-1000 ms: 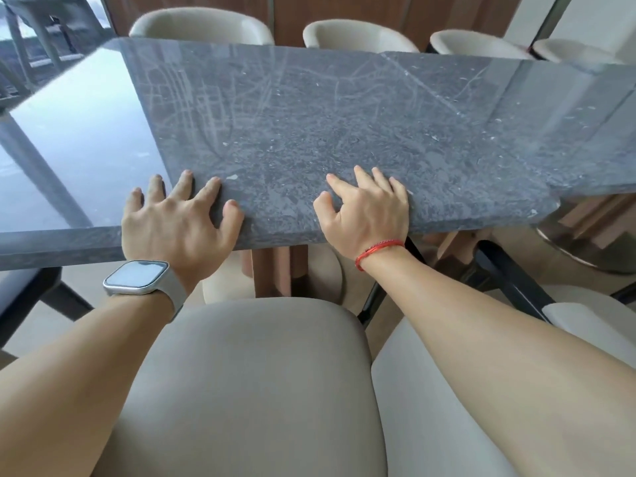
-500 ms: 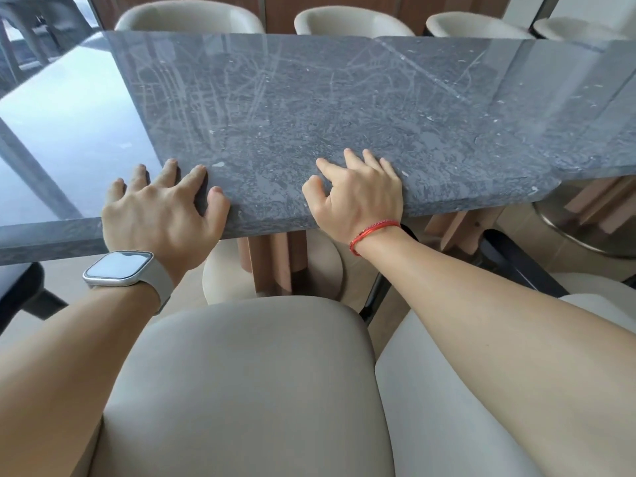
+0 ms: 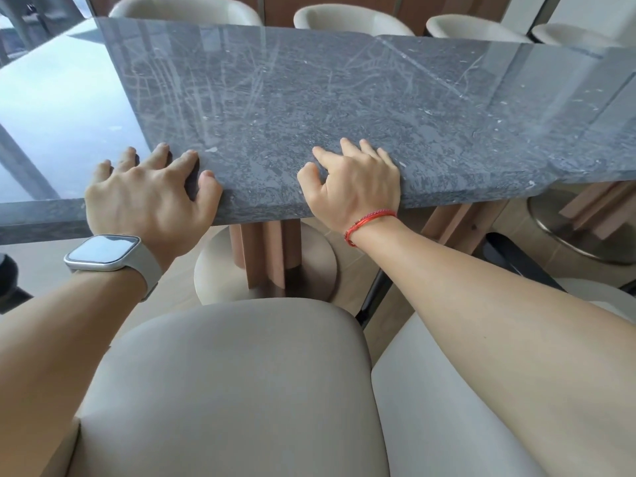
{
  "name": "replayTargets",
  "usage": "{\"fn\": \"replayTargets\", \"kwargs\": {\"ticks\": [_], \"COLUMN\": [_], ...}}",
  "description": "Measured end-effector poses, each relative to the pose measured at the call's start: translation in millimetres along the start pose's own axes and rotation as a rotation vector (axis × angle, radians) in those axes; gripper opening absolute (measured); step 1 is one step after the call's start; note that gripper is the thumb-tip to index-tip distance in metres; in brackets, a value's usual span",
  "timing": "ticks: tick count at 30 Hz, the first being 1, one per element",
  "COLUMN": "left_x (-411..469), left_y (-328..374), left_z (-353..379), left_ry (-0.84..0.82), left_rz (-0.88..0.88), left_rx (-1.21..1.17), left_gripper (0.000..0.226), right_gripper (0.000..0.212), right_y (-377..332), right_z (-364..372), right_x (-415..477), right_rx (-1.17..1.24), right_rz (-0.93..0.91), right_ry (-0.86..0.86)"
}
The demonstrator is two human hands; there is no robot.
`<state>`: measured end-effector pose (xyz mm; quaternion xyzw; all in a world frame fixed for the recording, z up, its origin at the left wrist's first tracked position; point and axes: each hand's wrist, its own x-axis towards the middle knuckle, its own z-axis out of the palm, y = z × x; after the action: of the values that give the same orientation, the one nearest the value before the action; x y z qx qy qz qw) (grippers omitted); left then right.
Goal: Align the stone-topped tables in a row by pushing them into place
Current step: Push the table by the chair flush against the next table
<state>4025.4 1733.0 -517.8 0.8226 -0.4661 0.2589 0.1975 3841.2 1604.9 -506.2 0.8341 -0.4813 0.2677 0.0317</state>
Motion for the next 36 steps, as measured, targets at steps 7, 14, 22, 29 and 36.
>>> {"fn": "replayTargets", "kwargs": {"ticks": [7,14,22,29,36], "left_x": [8.7,11.5,13.6,16.7,22.7], "left_y": [-4.1,-4.1,-3.6,-10.5,-1.3], "left_z": [14.5,19.2,18.9,30.7,20.1], "left_ry": [0.028,0.05,0.036,0.035,-0.028], "left_rz": [0.007,0.01,-0.007,0.008,-0.04], "left_rx": [-0.005,-0.006,-0.021,0.019,-0.008], "left_gripper": [0.051,0.052,0.05,0.059,0.051], "right_gripper": [0.057,0.054,0.051,0.052,0.053], "right_y": [0.0,-1.5,-2.8,-2.2,-1.8], "right_z": [4.1,3.6,5.5,8.6,7.0], "right_x": [7.9,8.5,10.8,14.3,18.4], "right_rx": [0.024,0.044,0.055,0.034,0.032], "right_rz": [0.015,0.035,0.036,0.011,0.009], "right_ry": [-0.006,0.013,0.01,0.023,0.021]}}
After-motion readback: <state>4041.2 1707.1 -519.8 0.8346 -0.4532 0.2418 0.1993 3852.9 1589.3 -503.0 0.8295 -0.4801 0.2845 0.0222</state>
